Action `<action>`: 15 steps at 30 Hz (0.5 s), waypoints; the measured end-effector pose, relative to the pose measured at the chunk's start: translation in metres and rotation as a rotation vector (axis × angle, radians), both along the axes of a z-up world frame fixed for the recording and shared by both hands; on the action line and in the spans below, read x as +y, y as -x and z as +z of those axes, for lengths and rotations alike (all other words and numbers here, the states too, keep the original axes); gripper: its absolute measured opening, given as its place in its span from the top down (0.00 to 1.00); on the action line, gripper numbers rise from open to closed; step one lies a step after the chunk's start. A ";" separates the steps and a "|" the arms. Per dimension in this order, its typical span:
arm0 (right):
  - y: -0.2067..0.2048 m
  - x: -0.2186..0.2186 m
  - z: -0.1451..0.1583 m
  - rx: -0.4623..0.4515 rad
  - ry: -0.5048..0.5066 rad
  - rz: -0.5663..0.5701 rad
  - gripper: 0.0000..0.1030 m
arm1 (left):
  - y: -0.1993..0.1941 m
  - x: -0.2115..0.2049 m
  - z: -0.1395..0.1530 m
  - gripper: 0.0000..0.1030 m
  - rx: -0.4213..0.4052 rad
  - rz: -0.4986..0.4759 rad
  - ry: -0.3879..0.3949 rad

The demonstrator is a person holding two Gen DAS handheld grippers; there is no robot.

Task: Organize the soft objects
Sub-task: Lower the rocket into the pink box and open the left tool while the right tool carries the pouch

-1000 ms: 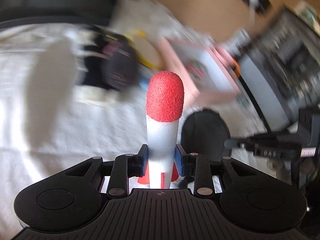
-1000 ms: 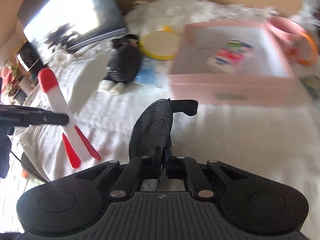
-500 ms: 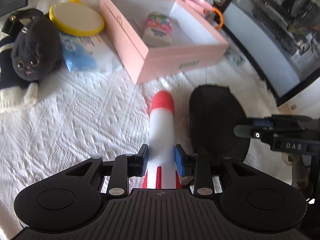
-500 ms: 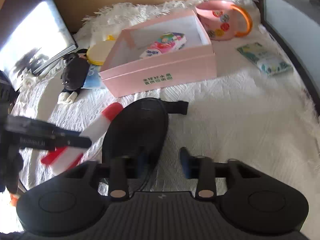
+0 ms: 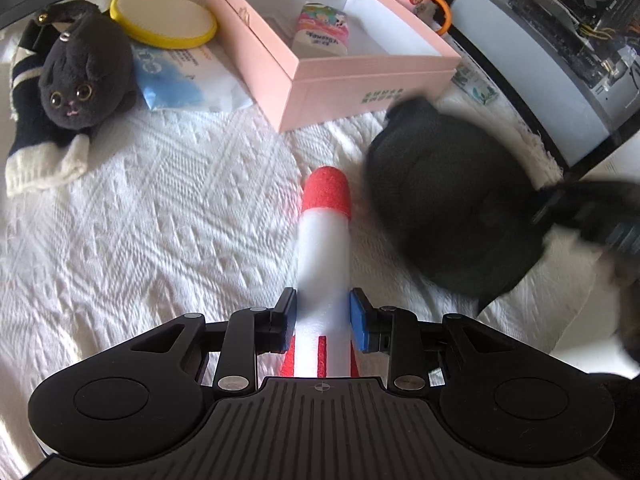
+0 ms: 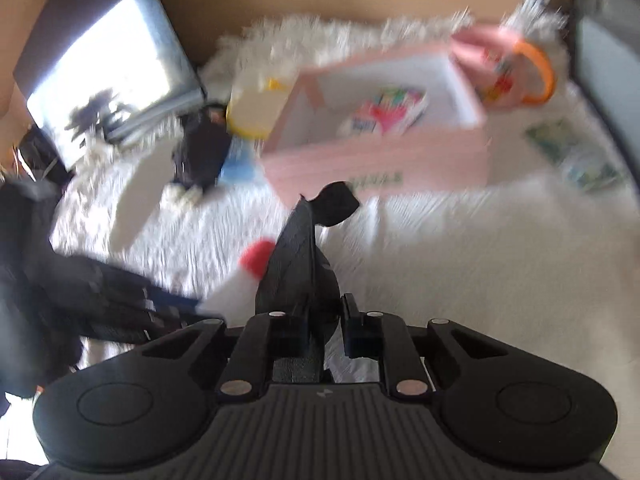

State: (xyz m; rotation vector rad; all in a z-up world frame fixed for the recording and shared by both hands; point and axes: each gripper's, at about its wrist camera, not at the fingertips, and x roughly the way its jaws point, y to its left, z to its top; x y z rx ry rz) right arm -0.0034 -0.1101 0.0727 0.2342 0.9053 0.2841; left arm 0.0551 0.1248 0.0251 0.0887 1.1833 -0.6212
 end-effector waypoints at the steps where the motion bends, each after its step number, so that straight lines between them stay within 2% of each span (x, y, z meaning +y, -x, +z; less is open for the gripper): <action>1: 0.002 -0.006 0.010 -0.022 0.005 -0.014 0.86 | 0.003 0.000 0.001 0.69 -0.008 -0.004 0.001; 4: 0.012 -0.024 0.042 -0.083 0.051 -0.054 0.86 | 0.010 -0.001 0.010 0.69 0.004 -0.029 0.049; 7: 0.023 -0.042 0.062 -0.119 0.101 -0.099 0.86 | 0.002 -0.009 0.038 0.69 -0.005 -0.048 0.130; 11: 0.035 -0.057 0.073 -0.153 0.115 -0.157 0.86 | -0.037 -0.025 0.095 0.69 -0.132 -0.023 0.193; 15: 0.046 -0.065 0.073 -0.179 0.085 -0.192 0.86 | -0.093 -0.047 0.127 0.69 -0.222 0.093 0.254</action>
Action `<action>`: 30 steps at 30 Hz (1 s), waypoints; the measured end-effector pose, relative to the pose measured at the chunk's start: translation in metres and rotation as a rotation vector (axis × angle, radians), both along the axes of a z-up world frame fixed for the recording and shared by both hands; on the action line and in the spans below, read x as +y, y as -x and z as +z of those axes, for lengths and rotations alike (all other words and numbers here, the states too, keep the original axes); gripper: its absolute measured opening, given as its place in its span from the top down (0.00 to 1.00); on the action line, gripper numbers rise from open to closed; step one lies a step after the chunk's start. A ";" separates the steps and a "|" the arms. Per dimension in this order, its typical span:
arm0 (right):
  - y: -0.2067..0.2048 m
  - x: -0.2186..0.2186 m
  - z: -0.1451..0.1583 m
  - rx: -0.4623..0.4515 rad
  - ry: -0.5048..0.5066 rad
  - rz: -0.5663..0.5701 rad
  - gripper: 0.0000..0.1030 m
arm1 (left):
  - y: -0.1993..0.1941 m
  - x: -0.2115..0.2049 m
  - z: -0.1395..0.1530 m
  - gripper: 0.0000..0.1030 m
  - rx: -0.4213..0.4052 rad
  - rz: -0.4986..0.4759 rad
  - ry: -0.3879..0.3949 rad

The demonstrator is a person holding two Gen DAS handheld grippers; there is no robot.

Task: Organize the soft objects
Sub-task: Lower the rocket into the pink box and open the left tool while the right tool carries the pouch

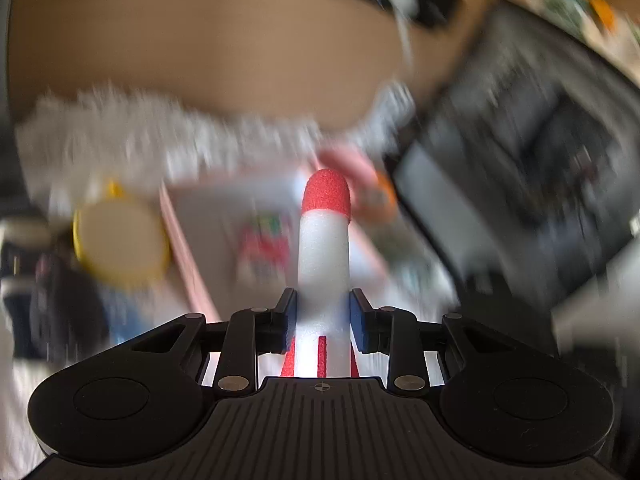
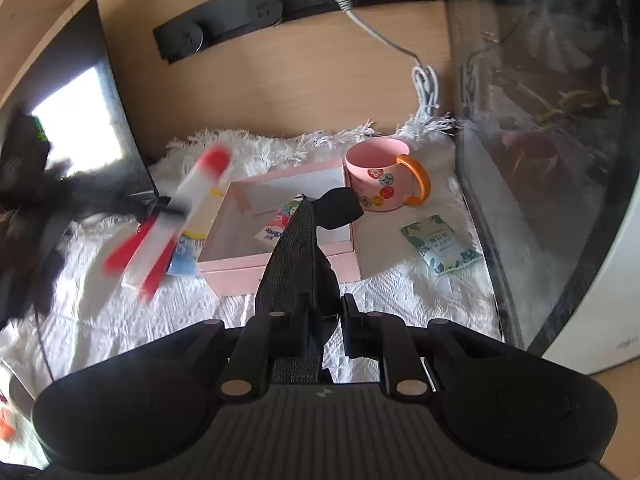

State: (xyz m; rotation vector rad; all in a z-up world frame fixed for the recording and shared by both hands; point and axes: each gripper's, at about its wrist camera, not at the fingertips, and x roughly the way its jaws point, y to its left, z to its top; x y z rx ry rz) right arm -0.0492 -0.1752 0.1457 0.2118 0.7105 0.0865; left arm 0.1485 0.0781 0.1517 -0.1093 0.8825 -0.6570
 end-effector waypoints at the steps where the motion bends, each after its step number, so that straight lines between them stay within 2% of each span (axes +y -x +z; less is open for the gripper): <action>1: 0.002 -0.002 0.000 -0.004 -0.009 -0.008 0.86 | -0.016 -0.006 0.001 0.69 -0.006 0.041 0.015; 4: 0.008 -0.005 -0.003 -0.014 -0.017 -0.053 0.86 | -0.055 -0.022 -0.016 0.68 0.037 0.151 0.028; 7: 0.014 -0.005 0.000 -0.026 -0.002 -0.094 0.86 | -0.072 -0.038 -0.047 0.69 0.052 0.227 -0.120; 9: 0.016 -0.006 0.002 -0.038 0.035 -0.112 0.86 | -0.074 -0.039 -0.062 0.69 0.047 0.252 -0.161; 12: 0.011 -0.007 0.006 -0.046 0.061 -0.115 0.86 | -0.066 -0.022 -0.065 0.69 0.045 0.266 -0.043; 17: -0.035 0.000 0.021 -0.081 0.088 -0.057 0.86 | -0.037 0.019 -0.047 0.69 -0.003 0.287 0.068; 20: -0.087 0.014 0.033 -0.097 0.118 -0.003 0.86 | -0.012 0.033 -0.041 0.69 -0.012 0.254 0.089; 23: -0.142 0.028 0.033 -0.065 0.138 0.031 0.86 | 0.015 0.045 -0.047 0.69 -0.003 0.222 0.091; 26: -0.189 0.033 0.018 0.016 0.086 0.037 0.86 | 0.043 0.061 -0.058 0.69 0.023 0.222 0.099; 30: -0.233 0.028 -0.030 0.147 -0.057 0.014 0.86 | 0.070 0.088 -0.078 0.69 0.091 0.262 0.118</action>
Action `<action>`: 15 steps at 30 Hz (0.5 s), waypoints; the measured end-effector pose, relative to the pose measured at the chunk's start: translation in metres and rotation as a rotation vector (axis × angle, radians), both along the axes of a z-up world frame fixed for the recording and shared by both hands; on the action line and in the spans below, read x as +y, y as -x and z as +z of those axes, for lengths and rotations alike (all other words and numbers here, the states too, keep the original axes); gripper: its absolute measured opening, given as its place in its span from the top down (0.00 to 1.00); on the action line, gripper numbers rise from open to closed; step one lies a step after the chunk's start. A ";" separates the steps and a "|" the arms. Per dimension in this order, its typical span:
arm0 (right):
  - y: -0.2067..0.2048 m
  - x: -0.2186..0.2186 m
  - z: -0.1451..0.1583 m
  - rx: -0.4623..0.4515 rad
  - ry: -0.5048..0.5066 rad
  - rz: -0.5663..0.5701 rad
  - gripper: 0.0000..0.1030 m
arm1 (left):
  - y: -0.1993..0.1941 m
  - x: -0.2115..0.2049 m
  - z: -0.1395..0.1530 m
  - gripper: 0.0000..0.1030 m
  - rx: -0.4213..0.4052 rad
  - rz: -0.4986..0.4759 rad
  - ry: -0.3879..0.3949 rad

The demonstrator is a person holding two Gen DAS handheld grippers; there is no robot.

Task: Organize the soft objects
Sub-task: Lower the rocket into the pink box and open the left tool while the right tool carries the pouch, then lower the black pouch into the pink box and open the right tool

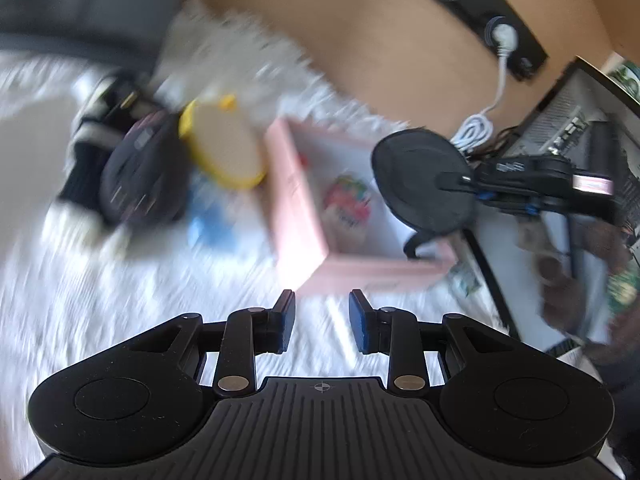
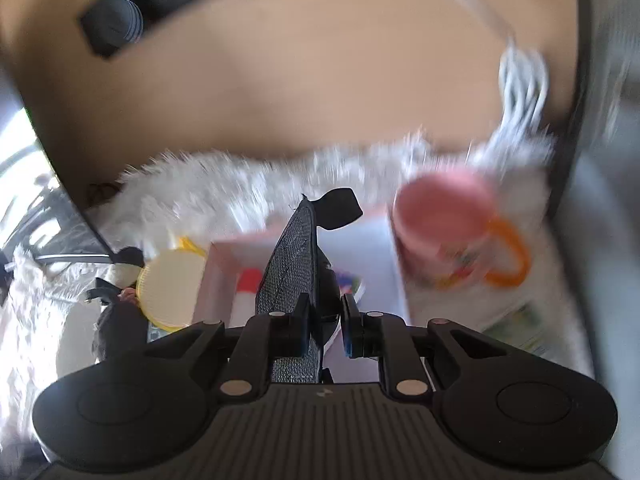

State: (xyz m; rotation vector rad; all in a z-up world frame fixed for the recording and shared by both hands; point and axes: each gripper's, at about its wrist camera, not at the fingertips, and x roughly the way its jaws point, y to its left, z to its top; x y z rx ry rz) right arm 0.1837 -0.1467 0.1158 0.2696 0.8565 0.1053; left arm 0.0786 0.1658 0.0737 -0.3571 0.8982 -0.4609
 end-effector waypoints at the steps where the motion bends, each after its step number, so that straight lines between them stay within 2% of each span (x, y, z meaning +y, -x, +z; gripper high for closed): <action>1: -0.006 0.002 -0.012 0.011 0.000 -0.005 0.86 | 0.004 0.006 -0.005 0.69 0.018 0.015 0.000; 4: -0.024 0.013 -0.041 0.005 0.091 -0.048 0.86 | 0.008 0.025 -0.017 0.69 0.054 0.083 -0.020; 7: -0.030 0.016 -0.055 0.002 0.144 -0.043 0.86 | 0.013 0.041 -0.018 0.69 0.055 0.133 -0.039; 11: -0.015 0.014 -0.053 0.029 0.098 0.015 0.86 | 0.016 0.053 -0.024 0.69 0.072 0.156 -0.044; 15: 0.003 0.018 -0.051 0.062 0.098 0.074 0.84 | 0.017 0.051 -0.034 0.69 0.092 0.140 -0.048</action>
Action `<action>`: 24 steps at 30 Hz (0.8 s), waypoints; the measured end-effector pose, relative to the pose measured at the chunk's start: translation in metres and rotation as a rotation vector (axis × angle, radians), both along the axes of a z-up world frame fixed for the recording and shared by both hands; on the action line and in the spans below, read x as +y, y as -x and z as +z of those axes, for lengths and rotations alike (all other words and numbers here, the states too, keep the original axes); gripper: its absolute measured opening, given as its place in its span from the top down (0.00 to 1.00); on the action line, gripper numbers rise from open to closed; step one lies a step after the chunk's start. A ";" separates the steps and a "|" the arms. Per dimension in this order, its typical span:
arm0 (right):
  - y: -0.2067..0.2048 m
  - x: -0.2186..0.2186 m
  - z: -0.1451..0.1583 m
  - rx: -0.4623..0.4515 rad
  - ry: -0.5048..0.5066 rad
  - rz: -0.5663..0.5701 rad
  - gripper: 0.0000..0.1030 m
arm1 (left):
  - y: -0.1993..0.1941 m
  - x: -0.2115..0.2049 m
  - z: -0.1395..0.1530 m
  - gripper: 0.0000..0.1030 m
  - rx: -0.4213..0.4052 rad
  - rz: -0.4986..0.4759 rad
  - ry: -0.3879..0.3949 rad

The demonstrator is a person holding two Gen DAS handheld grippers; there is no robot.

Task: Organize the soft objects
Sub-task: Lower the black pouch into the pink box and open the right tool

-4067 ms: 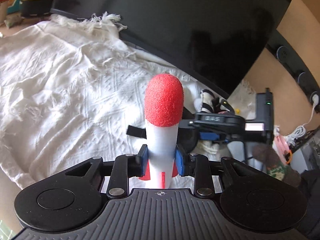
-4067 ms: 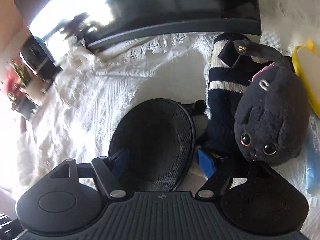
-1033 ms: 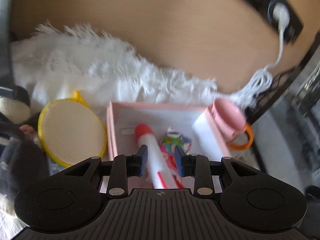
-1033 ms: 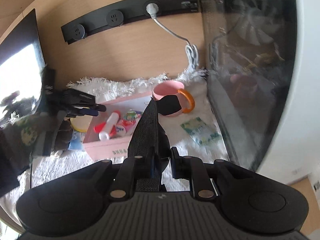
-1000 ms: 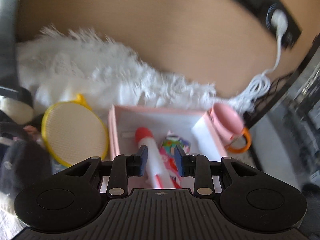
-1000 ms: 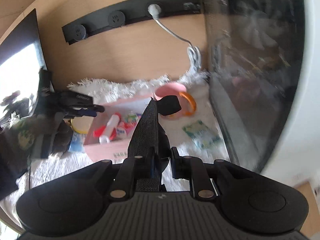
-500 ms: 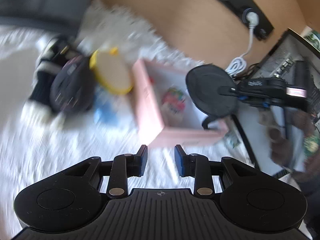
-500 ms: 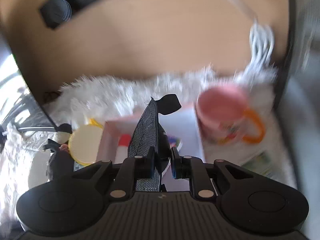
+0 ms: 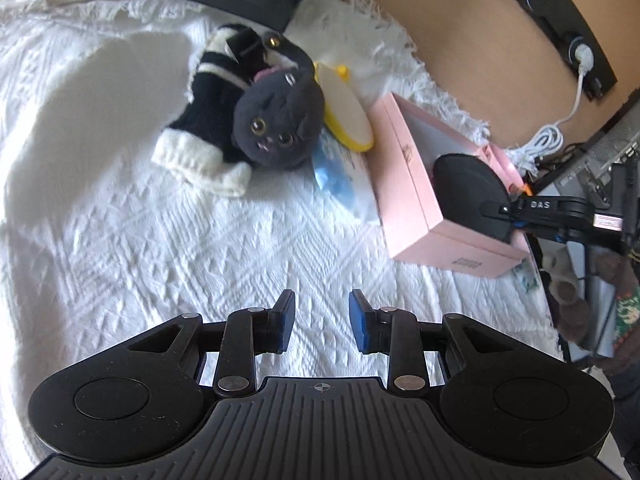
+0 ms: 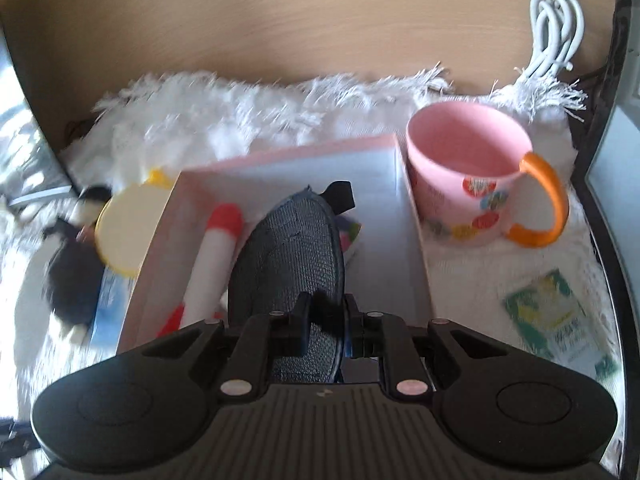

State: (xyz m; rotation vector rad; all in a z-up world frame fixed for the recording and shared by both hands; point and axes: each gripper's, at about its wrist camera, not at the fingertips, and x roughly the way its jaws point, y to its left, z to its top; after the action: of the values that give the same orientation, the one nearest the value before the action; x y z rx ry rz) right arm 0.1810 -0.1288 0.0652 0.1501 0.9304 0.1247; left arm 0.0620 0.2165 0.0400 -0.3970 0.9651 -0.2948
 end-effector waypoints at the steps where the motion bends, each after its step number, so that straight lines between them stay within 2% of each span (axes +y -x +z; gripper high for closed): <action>1: 0.002 -0.001 0.001 0.009 0.004 0.005 0.84 | 0.000 -0.003 -0.001 0.69 0.003 -0.007 -0.007; 2: 0.004 -0.003 0.004 0.012 0.012 -0.001 0.83 | -0.001 -0.006 -0.003 0.69 0.004 -0.014 -0.017; 4: 0.012 -0.010 0.016 -0.020 0.021 -0.027 0.71 | -0.002 -0.010 -0.003 0.69 -0.003 -0.024 -0.043; 6: 0.026 -0.019 0.034 -0.091 0.013 -0.048 0.46 | -0.002 -0.011 -0.003 0.69 -0.014 -0.025 -0.056; 8: 0.046 -0.028 0.051 -0.165 0.048 -0.070 0.39 | -0.003 -0.010 -0.005 0.69 -0.012 -0.019 -0.058; 10: 0.064 -0.032 0.059 -0.196 0.096 -0.074 0.39 | -0.005 -0.011 -0.007 0.69 -0.015 -0.018 -0.059; 13: 0.089 -0.033 0.058 -0.204 0.134 -0.065 0.39 | -0.007 -0.012 -0.005 0.69 -0.068 -0.023 -0.086; 19: 0.139 -0.030 0.031 -0.173 0.091 -0.105 0.39 | -0.022 0.009 0.011 0.69 -0.195 0.033 -0.168; 24: 0.159 -0.009 0.008 -0.139 0.166 -0.064 0.39 | -0.059 0.026 0.035 0.69 -0.222 0.050 -0.162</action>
State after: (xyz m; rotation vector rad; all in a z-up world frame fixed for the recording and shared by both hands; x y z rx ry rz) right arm 0.0218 -0.1380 0.0728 0.0171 0.7927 -0.0018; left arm 0.1215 0.2426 0.0748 -0.2347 0.7541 -0.2085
